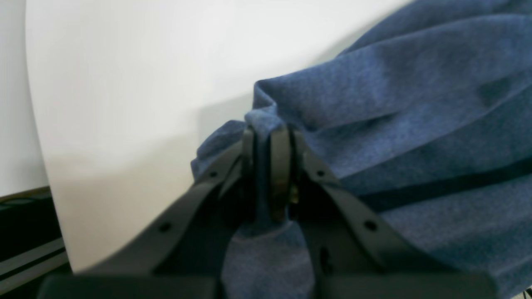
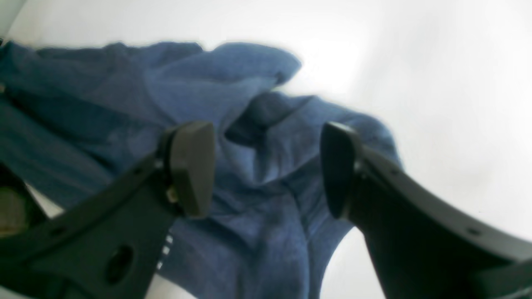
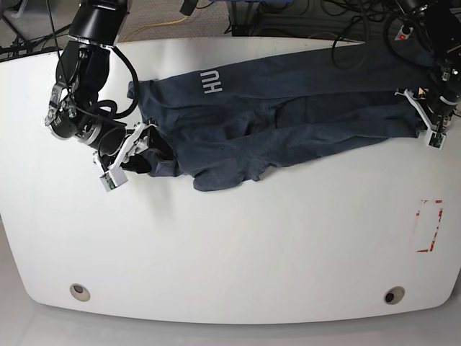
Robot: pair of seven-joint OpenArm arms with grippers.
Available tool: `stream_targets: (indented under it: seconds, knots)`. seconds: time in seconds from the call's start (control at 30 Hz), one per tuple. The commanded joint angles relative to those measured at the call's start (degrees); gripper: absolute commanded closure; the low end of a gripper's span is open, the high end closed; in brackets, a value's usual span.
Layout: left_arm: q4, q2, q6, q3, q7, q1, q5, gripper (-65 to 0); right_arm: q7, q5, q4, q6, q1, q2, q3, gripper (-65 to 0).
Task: Fold the T-shirt properly
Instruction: 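Release the hem and move both grippers back to the hem corners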
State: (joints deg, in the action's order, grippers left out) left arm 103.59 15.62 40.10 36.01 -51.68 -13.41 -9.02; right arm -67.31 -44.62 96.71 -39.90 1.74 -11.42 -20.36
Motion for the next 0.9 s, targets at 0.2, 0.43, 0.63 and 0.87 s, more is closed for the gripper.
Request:
stream_targets:
  seconds: [0.2, 0.43, 0.63, 0.87]
  knots:
    - [1.0, 0.9, -0.1, 0.4, 0.6, 0.3, -0.4, -3.1, -0.2, -1.0, -4.6, -0.1, 3.7, -0.7, 5.4, -38.5]
    - [0.9, 0.9, -0.1, 0.4, 0.6, 0.3, -0.4, -3.1, 1.7, -1.0, -9.2, -0.1, 5.2, 1.2, 7.7, -36.5]
    - [0.9, 0.9, -0.1, 0.3, 0.6, 0.5, -0.4, -3.1, 5.4, -1.0, -11.0, -0.1, 7.7, 0.9, 10.7, -6.8]
    - [0.7, 0.8, -0.1, -1.8, 0.6, 5.3, -0.3, -3.1, 9.8, -1.0, -20.8, -0.1, 13.7, -2.7, 9.8, 0.0]
